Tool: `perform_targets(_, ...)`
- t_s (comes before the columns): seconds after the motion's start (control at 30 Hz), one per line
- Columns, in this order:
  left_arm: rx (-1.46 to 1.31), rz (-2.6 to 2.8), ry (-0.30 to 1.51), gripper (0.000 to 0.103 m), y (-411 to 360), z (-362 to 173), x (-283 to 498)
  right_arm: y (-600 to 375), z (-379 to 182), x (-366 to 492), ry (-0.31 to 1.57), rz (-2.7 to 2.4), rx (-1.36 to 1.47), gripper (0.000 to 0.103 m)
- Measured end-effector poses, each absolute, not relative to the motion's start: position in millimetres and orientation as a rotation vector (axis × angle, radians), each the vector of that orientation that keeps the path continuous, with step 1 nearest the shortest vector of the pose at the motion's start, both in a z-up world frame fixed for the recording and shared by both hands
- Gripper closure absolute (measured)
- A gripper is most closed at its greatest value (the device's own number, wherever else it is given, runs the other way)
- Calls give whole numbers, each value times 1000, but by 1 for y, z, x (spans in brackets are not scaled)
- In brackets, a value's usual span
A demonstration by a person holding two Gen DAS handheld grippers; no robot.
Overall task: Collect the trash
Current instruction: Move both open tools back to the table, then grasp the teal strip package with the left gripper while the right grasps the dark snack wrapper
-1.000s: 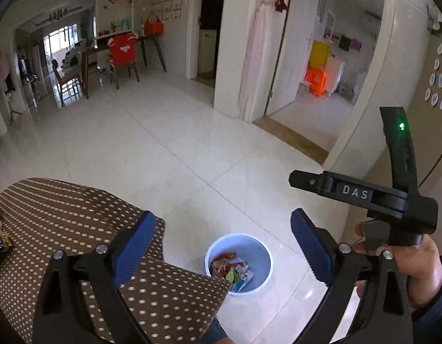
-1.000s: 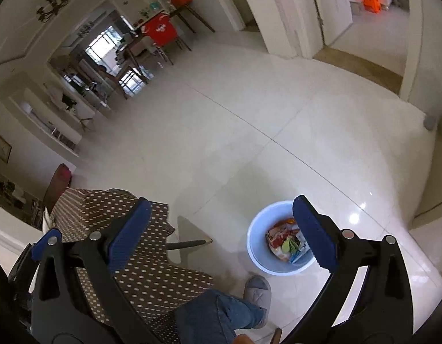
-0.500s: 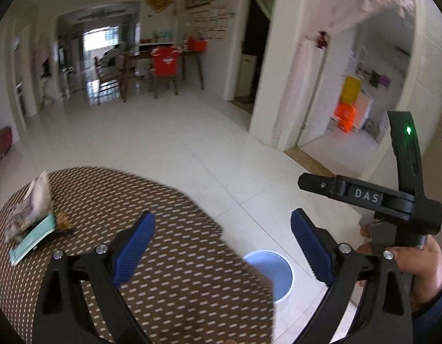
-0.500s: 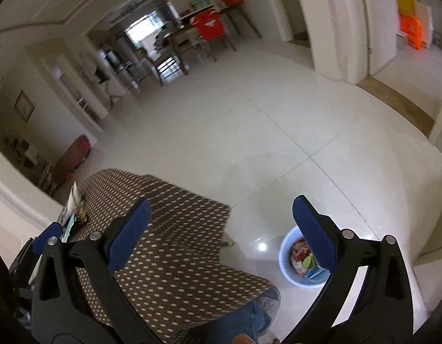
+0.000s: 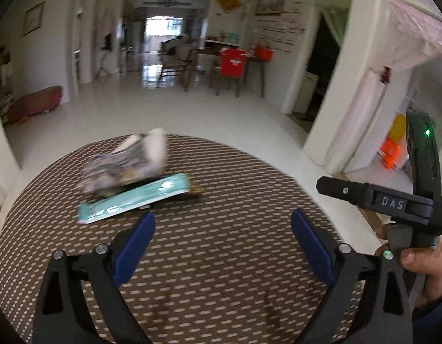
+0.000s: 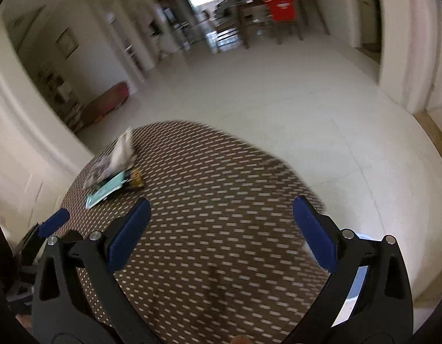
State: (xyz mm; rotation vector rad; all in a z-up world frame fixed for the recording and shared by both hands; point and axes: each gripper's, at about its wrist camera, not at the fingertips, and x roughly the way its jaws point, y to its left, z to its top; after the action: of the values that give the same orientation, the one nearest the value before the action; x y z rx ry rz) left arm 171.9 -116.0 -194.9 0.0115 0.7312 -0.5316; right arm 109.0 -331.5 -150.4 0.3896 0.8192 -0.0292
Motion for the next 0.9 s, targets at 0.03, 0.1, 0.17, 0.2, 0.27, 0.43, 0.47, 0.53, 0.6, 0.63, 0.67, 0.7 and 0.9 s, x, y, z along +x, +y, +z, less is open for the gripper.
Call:
perform_targets(0.03,5,-515,731,9,-107,-196,177,-326,-153,118,836,-8,370,6)
perform_targets(0.1,-13,-481,738,10,-87,-200,183,-306,-162,136,877,26,324,6)
perform_targets(0.17,-25,-449,749,10,-69,-204,190,-287,-173,153,909,50,276,6)
perform_targets(0.2,-26,-435,753,10,-63,-206,193,-279,-177,161,921,61,249,6)
perform_targets(0.27,-25,-408,760,10,-51,-209,201,-256,-183,176,932,88,180,6)
perform_targets(0.43,-36,-363,778,10,-25,-218,215,-211,-197,215,960,123,-2,6)
perform_targets(0.47,-37,-359,782,10,-22,-220,219,-205,-199,223,954,140,-30,6)
perform_targets(0.53,-38,-357,790,10,-19,-223,225,-193,-201,235,941,178,-56,6)
perform_targets(0.6,-32,-357,805,10,-19,-228,234,-182,-202,246,936,215,-68,13)
perform_targets(0.63,-24,-355,813,10,-17,-232,238,-177,-204,251,937,229,-82,32)
perform_targets(0.67,-12,-355,821,10,-13,-238,241,-172,-205,255,928,231,-103,38)
perform_targets(0.7,-1,-353,824,10,-16,-243,236,-170,-205,256,917,240,-108,55)
perform_targets(0.9,91,-339,841,10,-24,-254,264,-181,-205,249,913,261,-63,78)
